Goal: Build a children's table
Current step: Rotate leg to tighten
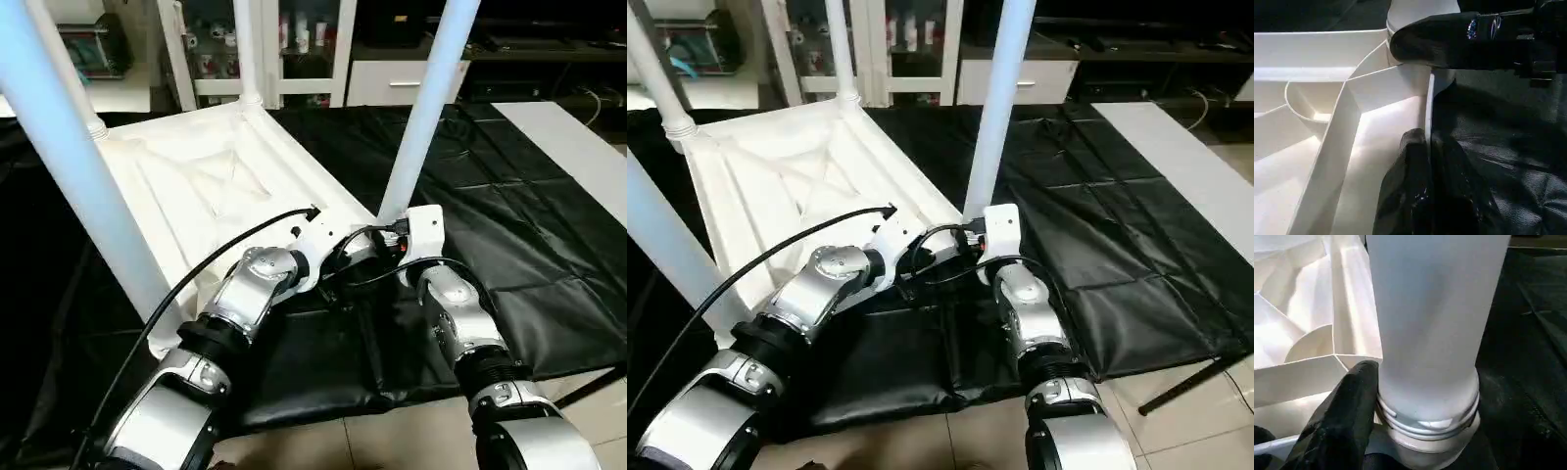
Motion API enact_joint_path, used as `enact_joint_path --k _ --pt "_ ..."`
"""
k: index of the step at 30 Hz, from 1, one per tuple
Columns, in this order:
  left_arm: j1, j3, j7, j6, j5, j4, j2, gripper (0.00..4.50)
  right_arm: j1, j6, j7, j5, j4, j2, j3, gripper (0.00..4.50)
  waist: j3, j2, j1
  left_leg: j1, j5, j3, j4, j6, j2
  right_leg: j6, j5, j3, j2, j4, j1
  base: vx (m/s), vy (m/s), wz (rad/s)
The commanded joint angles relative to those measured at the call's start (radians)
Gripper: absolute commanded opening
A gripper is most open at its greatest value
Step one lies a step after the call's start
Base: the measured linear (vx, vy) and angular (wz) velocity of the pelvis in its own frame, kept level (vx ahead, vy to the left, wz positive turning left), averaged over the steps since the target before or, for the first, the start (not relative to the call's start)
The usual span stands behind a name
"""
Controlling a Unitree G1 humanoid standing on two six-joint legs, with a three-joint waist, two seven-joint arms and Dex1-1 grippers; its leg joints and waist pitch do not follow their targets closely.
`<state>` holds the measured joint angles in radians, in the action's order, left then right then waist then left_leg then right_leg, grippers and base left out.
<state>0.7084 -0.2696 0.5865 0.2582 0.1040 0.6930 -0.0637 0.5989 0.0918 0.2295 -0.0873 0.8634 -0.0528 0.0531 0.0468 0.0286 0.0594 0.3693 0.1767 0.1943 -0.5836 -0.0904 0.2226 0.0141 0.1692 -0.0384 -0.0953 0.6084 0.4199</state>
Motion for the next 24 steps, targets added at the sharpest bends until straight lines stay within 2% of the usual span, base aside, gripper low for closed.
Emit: enact_joint_path --k 1,3,4,6,7,8,9,10,11,12,13,14,15,18,20,22,23,24 --pt "0.044 0.065 -0.207 -0.049 -0.001 0.032 0.005 0.00 -0.016 0.057 0.166 -0.033 -0.050 0.116 -0.082 2.68 -0.064 0.016 0.001 -0.007 0.227 0.005 0.064 0.052 -0.004 -0.194 0.211 0.021 -0.027 -0.075 -0.047 0.000 0.000 0.00" --pt "0.038 0.062 -0.192 -0.062 0.002 0.036 -0.003 0.00 -0.030 0.061 0.207 -0.063 -0.083 0.104 -0.077 2.68 -0.062 0.016 0.002 -0.008 0.248 0.004 0.066 0.049 -0.002 -0.181 0.249 0.020 -0.027 -0.080 -0.044 0.000 0.000 0.00" --pt "0.038 0.062 -0.187 -0.070 0.004 0.042 -0.004 0.00 -0.034 0.067 0.214 -0.063 -0.090 0.099 -0.078 3.23 -0.062 0.015 0.004 -0.008 0.245 0.003 0.067 0.046 -0.002 -0.177 0.252 0.020 -0.027 -0.080 -0.044 0.000 0.000 0.00" --pt "0.029 0.059 -0.160 -0.074 0.008 0.038 -0.015 0.00 -0.061 0.052 0.264 -0.077 -0.150 0.075 -0.087 3.37 -0.063 0.014 0.006 -0.008 0.248 0.004 0.067 0.048 -0.002 -0.174 0.244 0.020 -0.026 -0.080 -0.046 0.000 0.000 0.00" --pt "0.022 0.056 -0.138 -0.070 0.008 0.031 -0.023 0.00 -0.076 0.052 0.273 -0.081 -0.182 0.061 -0.087 3.48 -0.060 0.015 0.004 -0.003 0.254 0.003 0.068 0.051 -0.002 -0.167 0.246 0.020 -0.026 -0.080 -0.047 0.000 0.000 0.00" --pt "0.010 0.055 -0.113 -0.066 0.007 0.016 -0.032 0.00 -0.095 0.033 0.294 -0.101 -0.228 0.044 -0.081 3.48 -0.063 0.017 -0.014 0.021 0.251 -0.009 0.076 0.050 -0.005 -0.137 0.256 0.014 -0.026 -0.074 -0.066 0.000 0.000 0.00" --pt "0.002 0.054 -0.099 -0.064 0.006 0.005 -0.037 0.00 -0.106 0.020 0.306 -0.114 -0.255 0.033 -0.076 3.73 -0.066 0.015 -0.020 0.023 0.239 -0.012 0.076 0.047 -0.003 -0.134 0.256 0.012 -0.029 -0.074 -0.066 -0.019 -0.009 -0.19" --pt "-0.006 0.047 -0.068 -0.063 0.004 -0.008 -0.046 0.00 -0.118 0.011 0.316 -0.119 -0.282 0.014 -0.073 3.81 -0.069 0.017 -0.023 0.021 0.221 -0.012 0.072 0.047 -0.003 -0.137 0.239 0.012 -0.029 -0.073 -0.066 0.000 0.000 0.00" --pt "-0.023 0.037 -0.023 -0.056 0.001 -0.033 -0.062 0.00 -0.139 -0.004 0.339 -0.113 -0.322 -0.033 -0.078 3.85 -0.073 0.018 -0.014 0.000 0.175 -0.002 0.059 0.069 0.000 -0.185 0.158 0.018 -0.027 -0.070 -0.049 0.000 0.000 0.00" --pt "-0.023 0.037 -0.023 -0.056 0.001 -0.033 -0.062 0.00 -0.139 -0.004 0.339 -0.113 -0.322 -0.033 -0.078 3.85 -0.072 0.019 -0.010 0.000 0.157 -0.002 0.058 0.078 0.001 -0.204 0.121 0.019 -0.026 -0.064 -0.049 0.000 0.000 0.00" --pt "-0.031 0.034 -0.006 -0.052 -0.002 -0.044 -0.069 0.00 -0.151 -0.012 0.351 -0.108 -0.342 -0.058 -0.084 4.05 -0.072 0.020 -0.008 0.002 0.132 0.001 0.056 0.088 0.000 -0.218 0.086 0.020 -0.023 -0.060 -0.049 0.000 0.000 0.00" --pt "-0.058 0.016 0.066 -0.022 -0.009 -0.088 -0.102 0.00 -0.190 -0.066 0.443 -0.130 -0.411 -0.148 -0.090 4.16 -0.067 0.019 0.005 0.001 0.117 0.004 0.055 0.105 0.000 -0.239 0.052 0.019 -0.020 -0.056 -0.051 0.000 0.000 0.00" --pt "-0.066 0.009 0.088 -0.019 -0.010 -0.099 -0.112 0.00 -0.202 -0.081 0.473 -0.137 -0.433 -0.175 -0.092 4.22 -0.068 0.018 0.012 -0.001 0.116 0.004 0.054 0.109 0.001 -0.241 0.042 0.020 -0.021 -0.054 -0.052 0.000 0.000 0.00" --pt "-0.094 -0.027 0.196 0.010 -0.031 -0.140 -0.158 0.00 -0.255 -0.135 0.624 -0.162 -0.517 -0.281 -0.088 4.44 -0.064 0.022 0.022 0.000 0.156 0.006 0.055 0.110 0.002 -0.238 0.084 0.021 -0.023 -0.060 -0.052 0.000 0.000 0.00" --pt "-0.112 -0.040 0.255 0.034 -0.033 -0.166 -0.187 0.00 -0.295 -0.185 0.729 -0.186 -0.579 -0.366 -0.103 4.44 -0.058 0.027 0.020 0.002 0.228 0.005 0.061 0.086 0.001 -0.205 0.208 0.019 -0.024 -0.073 -0.048 0.000 0.000 0.00" --pt "-0.127 -0.052 0.333 0.056 -0.042 -0.195 -0.225 0.00 -0.350 -0.233 0.858 -0.203 -0.651 -0.485 -0.137 4.44 -0.057 0.024 0.026 -0.006 0.261 0.002 0.063 0.069 0.007 -0.180 0.273 0.022 -0.027 -0.080 -0.044 0.000 0.000 0.00" --pt "-0.132 -0.058 0.372 0.057 -0.049 -0.208 -0.241 0.00 -0.367 -0.254 0.899 -0.213 -0.670 -0.527 -0.145 4.44 -0.054 0.024 0.026 -0.006 0.270 0.003 0.064 0.068 0.007 -0.176 0.287 0.023 -0.025 -0.082 -0.043 0.000 0.000 0.00" --pt "-0.133 -0.060 0.380 0.055 -0.050 -0.210 -0.244 0.00 -0.369 -0.255 0.905 -0.214 -0.671 -0.534 -0.145 4.44 -0.055 0.026 0.031 -0.005 0.269 0.002 0.064 0.065 0.009 -0.169 0.293 0.024 -0.028 -0.082 -0.043 0.000 0.000 0.00"
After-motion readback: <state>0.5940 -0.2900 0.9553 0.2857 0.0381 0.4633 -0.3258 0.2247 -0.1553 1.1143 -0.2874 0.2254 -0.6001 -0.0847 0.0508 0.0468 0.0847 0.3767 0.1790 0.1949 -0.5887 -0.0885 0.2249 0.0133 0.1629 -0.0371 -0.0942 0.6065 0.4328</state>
